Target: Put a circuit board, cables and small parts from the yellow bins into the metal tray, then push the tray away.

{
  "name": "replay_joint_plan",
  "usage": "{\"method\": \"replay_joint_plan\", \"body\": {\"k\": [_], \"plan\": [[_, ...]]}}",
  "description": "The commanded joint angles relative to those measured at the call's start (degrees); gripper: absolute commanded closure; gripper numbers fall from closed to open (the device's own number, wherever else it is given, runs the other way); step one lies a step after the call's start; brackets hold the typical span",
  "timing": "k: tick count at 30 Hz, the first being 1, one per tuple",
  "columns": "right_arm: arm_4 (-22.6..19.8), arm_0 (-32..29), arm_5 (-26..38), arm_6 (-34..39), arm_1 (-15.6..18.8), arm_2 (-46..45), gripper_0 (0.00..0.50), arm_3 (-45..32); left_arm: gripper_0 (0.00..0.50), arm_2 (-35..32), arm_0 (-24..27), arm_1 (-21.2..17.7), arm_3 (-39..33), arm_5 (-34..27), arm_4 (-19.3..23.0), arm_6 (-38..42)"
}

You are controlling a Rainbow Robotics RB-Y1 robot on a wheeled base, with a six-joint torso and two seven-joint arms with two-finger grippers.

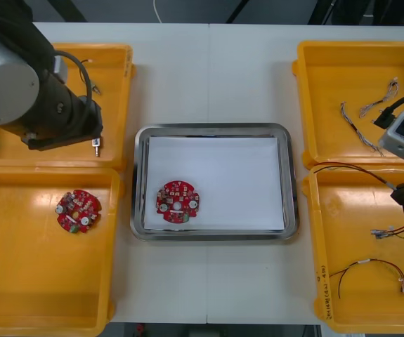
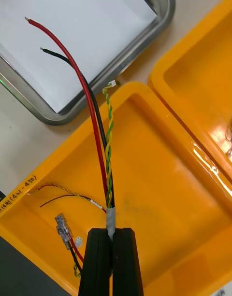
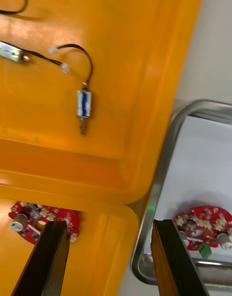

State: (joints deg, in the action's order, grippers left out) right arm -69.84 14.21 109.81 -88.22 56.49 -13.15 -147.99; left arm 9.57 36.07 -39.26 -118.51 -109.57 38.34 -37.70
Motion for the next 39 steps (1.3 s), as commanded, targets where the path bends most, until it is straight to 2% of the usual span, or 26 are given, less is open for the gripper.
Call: {"method": "replay_joint_plan", "body": {"k": [1,5,11,20,26,30,35,39], "plan": [[-1.44,7.23,0.19,-2.75,2.22,6.39,0.5,-0.99,0.0,-6.06,2.08,-3.37,3.11,-0.43,-0.81,3.51],[-1.27,11.19,0.19,-3.1,2.04,11.66,0.5,-0.81,0.0,-8.25,2.61,-4.25,6.18,-0.43,-1.52,3.51],[0.75,16.37,0.19,-3.71,-0.15,19.92,0.5,-0.55,0.0,-9.13,4.89,-5.83,11.81,-0.43,-2.48,3.86],[9.28,22.88,0.19,-5.47,-6.92,34.25,0.5,0.07,0.0,-9.4,10.52,-5.92,22.79,-0.43,-4.51,4.48],[12.79,24.55,0.19,-7.4,-10.26,39.17,0.5,3.06,0.0,-9.48,13.77,-5.92,30.18,-0.43,-4.68,4.83],[14.11,25.16,0.19,-9.69,-10.79,41.28,0.5,4.55,0.0,-9.92,14.82,-5.92,33.25,1.29,-4.68,5.09],[18.24,26.39,0.19,-17.07,-11.14,46.11,0.5,7.8,0.0,-11.59,16.58,-5.92,39.23,5.86,-3.45,5.62],[22.02,26.31,0.19,-21.38,-12.98,47.87,0.5,10.7,0.0,-12.56,17.9,-5.39,43.18,9.73,-3.01,6.06]]}}
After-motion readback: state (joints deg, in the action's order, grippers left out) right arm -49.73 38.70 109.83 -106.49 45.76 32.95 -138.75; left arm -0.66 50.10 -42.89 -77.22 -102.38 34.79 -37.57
